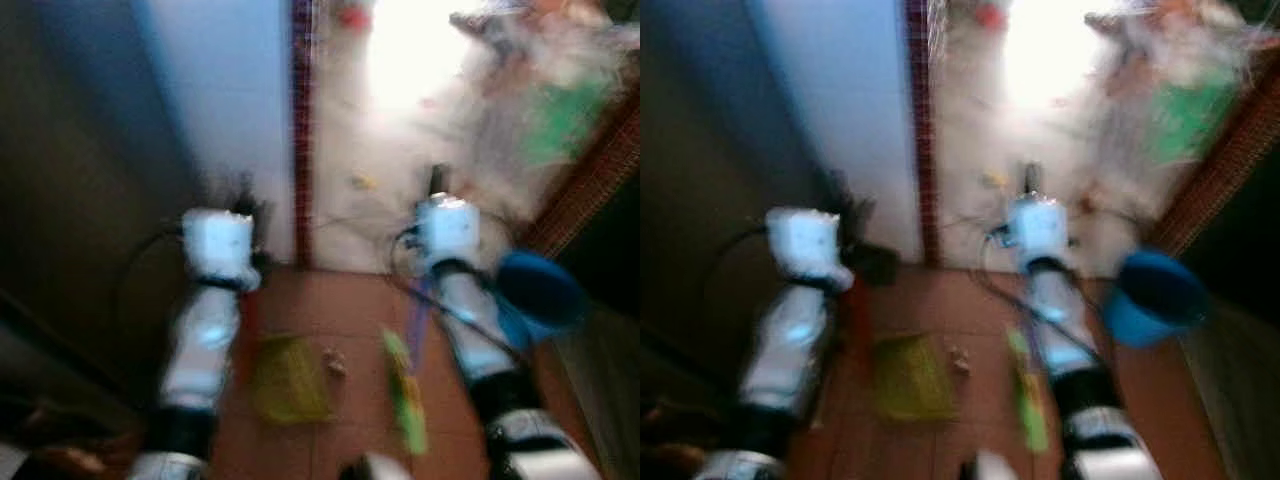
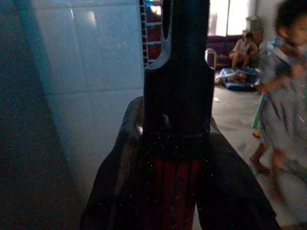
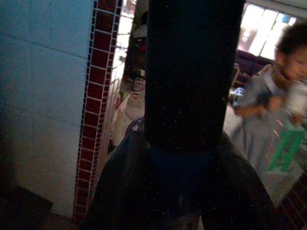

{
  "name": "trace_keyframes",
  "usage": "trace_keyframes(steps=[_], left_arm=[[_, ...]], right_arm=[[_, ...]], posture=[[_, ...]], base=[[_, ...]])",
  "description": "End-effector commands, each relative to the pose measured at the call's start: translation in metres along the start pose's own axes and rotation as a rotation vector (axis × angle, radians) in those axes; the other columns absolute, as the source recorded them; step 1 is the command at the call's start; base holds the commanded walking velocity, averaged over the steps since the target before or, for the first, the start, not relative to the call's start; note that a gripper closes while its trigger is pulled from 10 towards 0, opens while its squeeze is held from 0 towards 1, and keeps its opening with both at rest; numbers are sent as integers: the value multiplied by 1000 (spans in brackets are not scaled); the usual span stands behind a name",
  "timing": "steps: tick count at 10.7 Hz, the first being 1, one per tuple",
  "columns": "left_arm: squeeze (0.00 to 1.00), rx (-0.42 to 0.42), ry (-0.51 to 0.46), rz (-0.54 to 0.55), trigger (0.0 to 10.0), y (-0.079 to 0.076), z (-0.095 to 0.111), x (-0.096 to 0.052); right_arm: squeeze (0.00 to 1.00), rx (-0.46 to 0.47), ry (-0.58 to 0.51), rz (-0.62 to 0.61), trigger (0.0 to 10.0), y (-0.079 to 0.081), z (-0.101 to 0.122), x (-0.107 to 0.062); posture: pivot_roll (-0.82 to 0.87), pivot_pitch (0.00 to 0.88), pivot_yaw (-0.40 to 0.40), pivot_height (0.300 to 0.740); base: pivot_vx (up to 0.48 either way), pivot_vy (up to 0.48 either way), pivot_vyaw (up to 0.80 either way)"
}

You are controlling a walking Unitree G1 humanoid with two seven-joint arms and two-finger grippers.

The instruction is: Sweep floor

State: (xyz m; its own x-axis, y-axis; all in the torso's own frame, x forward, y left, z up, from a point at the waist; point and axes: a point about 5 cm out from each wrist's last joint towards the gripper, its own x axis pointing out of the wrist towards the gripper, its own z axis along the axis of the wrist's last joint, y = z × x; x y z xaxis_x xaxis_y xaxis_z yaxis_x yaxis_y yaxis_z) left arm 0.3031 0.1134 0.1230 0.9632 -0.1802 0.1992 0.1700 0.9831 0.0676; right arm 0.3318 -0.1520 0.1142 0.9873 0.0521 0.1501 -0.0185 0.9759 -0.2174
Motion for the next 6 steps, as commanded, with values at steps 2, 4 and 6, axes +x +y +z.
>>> trace_keyframes(steps=[2, 4, 6], left_arm=[[0, 4, -87, 3, 10000, 5, 18, 6], [0, 34, -83, 25, 10000, 7, 19, 6], [0, 147, -120, 7, 10000, 10, 24, 7]], right_arm=[[0, -18, -71, 29, 10000, 8, 16, 7], [0, -21, -72, 32, 10000, 9, 16, 7], [0, -21, -73, 35, 10000, 9, 16, 7]], posture=[[-3, 0, -22, 740], [-2, 0, -25, 740], [1, 0, -27, 740]], base=[[472, 0, 0], [232, 0, 0], [0, 0, 0]])
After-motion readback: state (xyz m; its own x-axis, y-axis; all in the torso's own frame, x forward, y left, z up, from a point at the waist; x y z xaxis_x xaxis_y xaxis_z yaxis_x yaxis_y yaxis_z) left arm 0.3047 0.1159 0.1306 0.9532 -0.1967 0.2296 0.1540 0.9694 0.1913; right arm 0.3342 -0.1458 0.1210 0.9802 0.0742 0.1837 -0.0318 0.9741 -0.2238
